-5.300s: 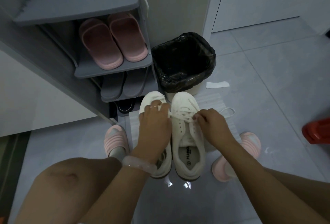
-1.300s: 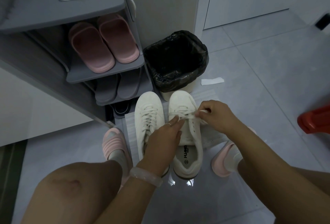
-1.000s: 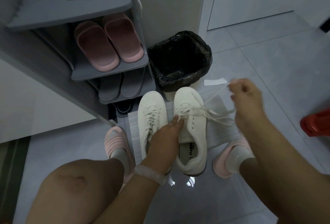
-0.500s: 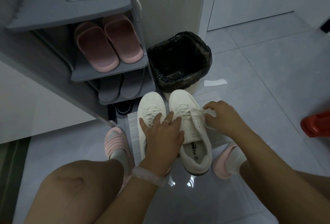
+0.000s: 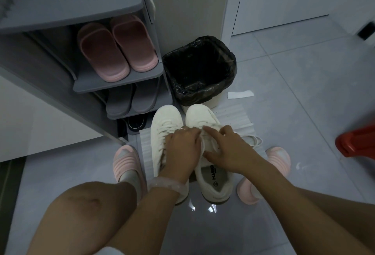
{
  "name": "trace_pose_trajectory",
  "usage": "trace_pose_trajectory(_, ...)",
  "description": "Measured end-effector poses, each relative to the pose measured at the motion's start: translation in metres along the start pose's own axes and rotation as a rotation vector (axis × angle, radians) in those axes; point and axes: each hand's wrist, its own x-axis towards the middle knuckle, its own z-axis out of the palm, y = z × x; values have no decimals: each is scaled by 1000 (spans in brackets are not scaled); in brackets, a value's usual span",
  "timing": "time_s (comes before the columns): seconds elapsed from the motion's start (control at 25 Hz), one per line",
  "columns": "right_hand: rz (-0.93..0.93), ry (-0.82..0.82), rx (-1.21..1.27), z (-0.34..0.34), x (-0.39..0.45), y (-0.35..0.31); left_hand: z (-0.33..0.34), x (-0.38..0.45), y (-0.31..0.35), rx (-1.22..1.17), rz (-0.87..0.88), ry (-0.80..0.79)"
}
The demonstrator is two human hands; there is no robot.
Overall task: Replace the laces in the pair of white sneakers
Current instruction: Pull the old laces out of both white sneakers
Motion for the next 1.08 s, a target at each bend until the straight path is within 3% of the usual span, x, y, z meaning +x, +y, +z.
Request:
trace_pose_trajectory(0.2, 12, -29, 132, 15, -13, -13, 3, 11, 6, -85, -89, -28)
trace_pose_trajectory(0.52, 133, 78, -31, 51, -35, -29, -3, 10, 13, -16, -61, -96)
trace_pose_trajectory(0.6, 124, 77, -78, 51, -34, -31, -3, 12, 16, -30, -121, -102)
trace_pose_trajectory(0.76, 125, 38, -97, 50, -35, -29, -2, 22, 21, -680, -493, -141)
trace_pose_trajectory(0.84, 164, 11, -102, 49, -36, -29, -4, 22, 22, -812, -610, -87)
trace_pose_trajectory(0.92, 206, -10, -114, 48, -38, -29, -9, 21, 20, -556, -504, -74)
trace_pose_trajectory(1.0, 248, -8, -103, 44, -38, -28, -22, 15, 24, -137, -277, -89)
trace_pose_trajectory(1.08, 276, -20, -97, 40, -35, -26, -39, 14, 23, 24, -221, -53)
